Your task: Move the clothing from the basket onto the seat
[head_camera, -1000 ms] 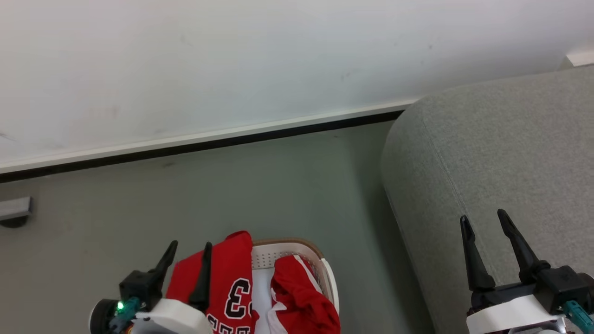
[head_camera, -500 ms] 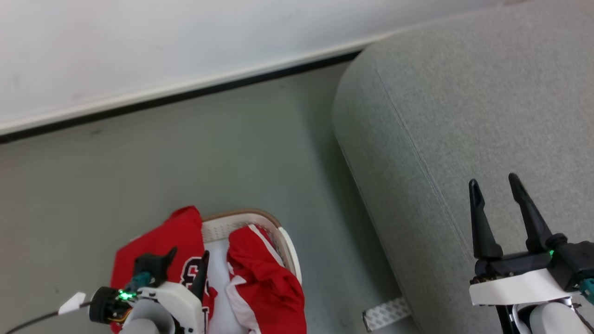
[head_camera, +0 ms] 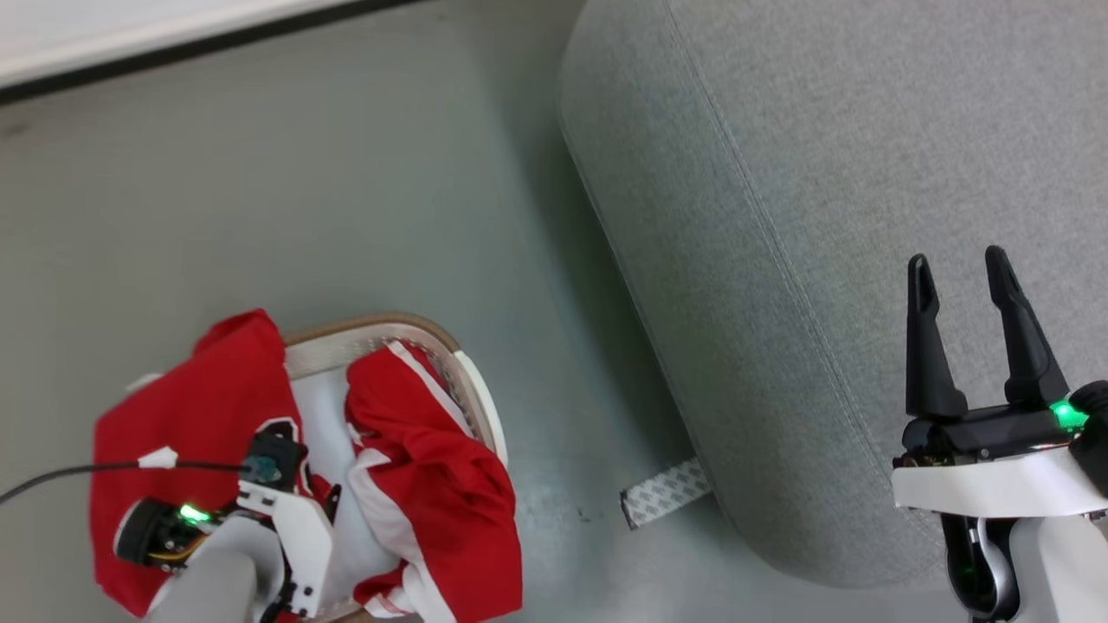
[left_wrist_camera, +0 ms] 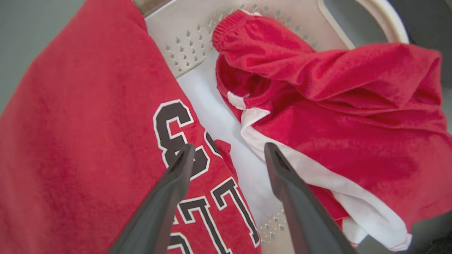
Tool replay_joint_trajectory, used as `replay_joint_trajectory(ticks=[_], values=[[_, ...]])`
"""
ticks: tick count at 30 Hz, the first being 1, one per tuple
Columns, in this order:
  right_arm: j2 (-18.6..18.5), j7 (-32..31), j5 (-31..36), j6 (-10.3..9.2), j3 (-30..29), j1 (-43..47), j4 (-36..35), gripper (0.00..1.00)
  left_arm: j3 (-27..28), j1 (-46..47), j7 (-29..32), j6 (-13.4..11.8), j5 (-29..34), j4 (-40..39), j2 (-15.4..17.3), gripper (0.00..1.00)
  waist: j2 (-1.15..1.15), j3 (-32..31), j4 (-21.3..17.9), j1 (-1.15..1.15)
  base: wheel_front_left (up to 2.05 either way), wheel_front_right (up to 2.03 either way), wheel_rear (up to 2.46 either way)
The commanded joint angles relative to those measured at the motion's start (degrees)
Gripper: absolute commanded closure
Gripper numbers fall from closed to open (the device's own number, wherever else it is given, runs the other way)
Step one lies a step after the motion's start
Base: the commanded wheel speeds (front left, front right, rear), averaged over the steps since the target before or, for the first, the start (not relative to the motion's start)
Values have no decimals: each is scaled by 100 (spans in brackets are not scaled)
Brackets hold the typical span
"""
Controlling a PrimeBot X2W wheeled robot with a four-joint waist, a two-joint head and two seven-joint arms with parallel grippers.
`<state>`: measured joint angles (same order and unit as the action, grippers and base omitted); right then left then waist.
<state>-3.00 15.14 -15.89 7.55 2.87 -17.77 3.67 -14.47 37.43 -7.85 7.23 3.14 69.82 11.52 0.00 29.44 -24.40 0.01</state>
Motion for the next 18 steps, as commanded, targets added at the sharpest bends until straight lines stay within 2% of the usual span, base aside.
replay_joint_trajectory(ticks=[1, 13, 18], values=[[13, 1, -55, -12, -27, -93, -34, 0, -30, 92, 48, 7, 55, 62, 73, 0, 0, 259, -174, -1, 0, 0, 0], [12, 1, -432, -12, 26, -194, -140, 0, -494, 270, 862, 5, 350, 358, 566, 0, 0, 781, -581, -1, 0, 0, 0], [12, 1, -549, -12, 100, -238, -163, 0, -658, 307, 1326, -190, 507, 388, 788, 0, 0, 989, -722, -1, 0, 0, 0]])
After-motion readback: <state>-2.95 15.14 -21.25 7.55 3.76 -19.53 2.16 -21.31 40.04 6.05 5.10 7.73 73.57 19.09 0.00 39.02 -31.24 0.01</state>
